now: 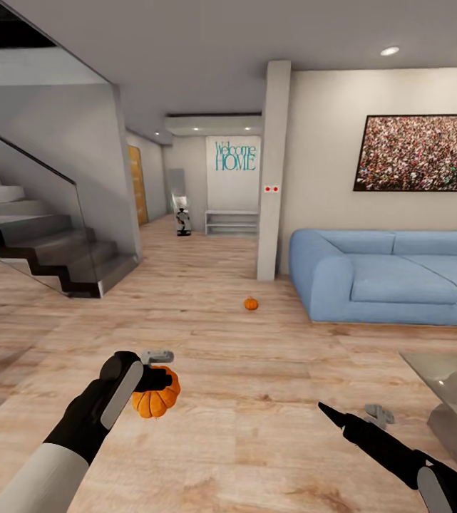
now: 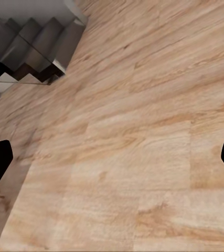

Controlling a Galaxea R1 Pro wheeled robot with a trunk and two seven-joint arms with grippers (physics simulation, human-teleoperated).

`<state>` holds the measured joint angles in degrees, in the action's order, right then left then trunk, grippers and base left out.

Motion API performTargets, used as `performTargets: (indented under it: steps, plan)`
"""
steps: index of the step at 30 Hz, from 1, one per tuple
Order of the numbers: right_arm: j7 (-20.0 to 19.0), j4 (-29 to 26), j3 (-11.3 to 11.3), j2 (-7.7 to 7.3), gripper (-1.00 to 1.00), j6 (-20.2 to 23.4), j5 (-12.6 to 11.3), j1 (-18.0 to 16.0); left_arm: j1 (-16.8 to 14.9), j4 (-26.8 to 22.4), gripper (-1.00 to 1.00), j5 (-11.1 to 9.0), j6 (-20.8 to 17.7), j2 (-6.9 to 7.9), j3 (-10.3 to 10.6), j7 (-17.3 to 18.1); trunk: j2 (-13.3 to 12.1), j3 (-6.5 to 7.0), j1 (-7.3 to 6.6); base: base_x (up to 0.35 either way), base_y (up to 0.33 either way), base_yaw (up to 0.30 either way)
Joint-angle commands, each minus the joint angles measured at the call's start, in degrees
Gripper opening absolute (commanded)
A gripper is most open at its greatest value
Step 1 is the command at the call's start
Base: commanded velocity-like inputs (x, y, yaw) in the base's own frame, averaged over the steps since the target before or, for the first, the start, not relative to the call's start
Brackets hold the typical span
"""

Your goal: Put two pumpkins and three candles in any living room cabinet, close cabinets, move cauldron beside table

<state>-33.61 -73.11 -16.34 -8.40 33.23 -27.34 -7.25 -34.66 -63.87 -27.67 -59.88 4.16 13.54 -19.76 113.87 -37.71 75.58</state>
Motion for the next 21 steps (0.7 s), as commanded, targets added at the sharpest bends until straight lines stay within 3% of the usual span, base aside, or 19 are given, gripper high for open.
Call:
performTargets:
  steps: [1,21]
  plan:
    - [-0.1,0.0,-0.1,0.02,1.00,0.4,-0.3,0.0,-0.1,-0.1,-1.00,-0.5,-0.1,0.06,0.2,-0.6,0.0,-0.06,0.03,0.337,0.001,0.000]
    - [-0.1,0.1,-0.1,0.05,1.00,0.4,-0.3,0.0,-0.1,-0.1,-1.00,-0.5,-0.1,0.06,0.2,-0.6,0.0,-0.06,0.03,0.337,0.000,0.000]
